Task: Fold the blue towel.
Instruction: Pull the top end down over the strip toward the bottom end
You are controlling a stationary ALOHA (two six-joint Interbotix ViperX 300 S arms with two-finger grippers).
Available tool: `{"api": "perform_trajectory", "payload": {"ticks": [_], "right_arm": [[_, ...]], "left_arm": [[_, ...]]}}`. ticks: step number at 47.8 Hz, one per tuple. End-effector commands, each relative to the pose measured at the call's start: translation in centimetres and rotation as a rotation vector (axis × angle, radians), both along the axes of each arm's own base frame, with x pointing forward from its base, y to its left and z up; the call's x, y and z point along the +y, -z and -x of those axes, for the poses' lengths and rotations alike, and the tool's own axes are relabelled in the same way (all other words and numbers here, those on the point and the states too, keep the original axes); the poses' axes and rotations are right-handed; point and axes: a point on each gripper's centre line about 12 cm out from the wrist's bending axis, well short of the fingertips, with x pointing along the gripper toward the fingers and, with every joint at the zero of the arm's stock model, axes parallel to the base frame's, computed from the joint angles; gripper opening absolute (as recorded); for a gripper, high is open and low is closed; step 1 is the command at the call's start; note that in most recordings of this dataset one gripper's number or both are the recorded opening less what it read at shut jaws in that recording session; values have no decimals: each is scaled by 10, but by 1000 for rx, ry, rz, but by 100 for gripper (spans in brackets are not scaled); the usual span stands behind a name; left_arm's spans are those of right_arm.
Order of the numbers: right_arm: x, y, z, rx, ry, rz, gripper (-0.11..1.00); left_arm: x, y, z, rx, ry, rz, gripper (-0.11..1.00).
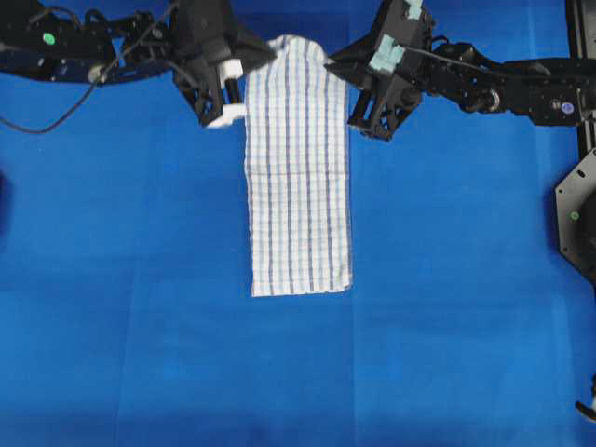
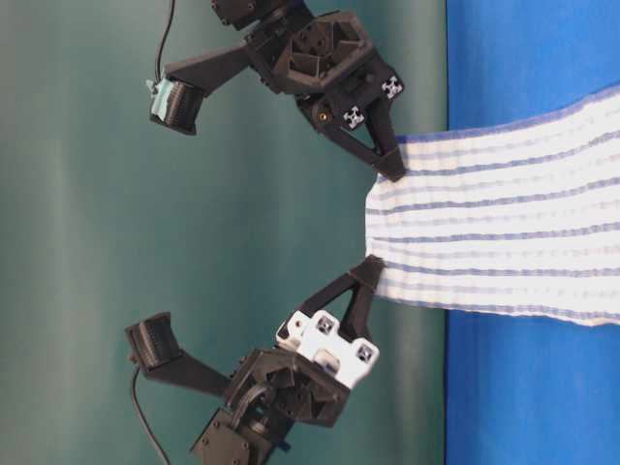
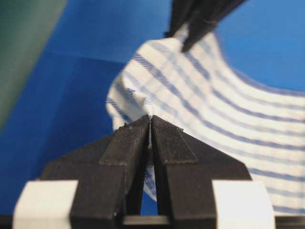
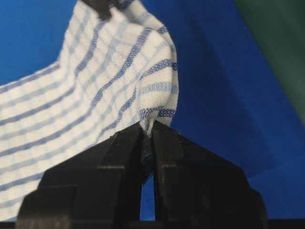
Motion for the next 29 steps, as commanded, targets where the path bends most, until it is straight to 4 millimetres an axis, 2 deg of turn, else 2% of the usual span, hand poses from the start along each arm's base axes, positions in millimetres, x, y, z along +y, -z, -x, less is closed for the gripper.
{"api": "perform_trajectory", "payload": {"ticks": [1,5,18,29], "right_arm": [[11,-12,0,-30,-25,-2,-1],[24,-14,4,-33,-50,-18,-1],[88,-19,21,-72,-158,-95,-1],[130,-20,21,-103,-222,-149,-1]], "left_arm": [[-17,-16,-1,-37,36,-5,1],[-34,-16,0,-29,74,5,1],[-97,-24,7,-46,210,43,1],[-150,-22,3,-49,329,83,1]]}}
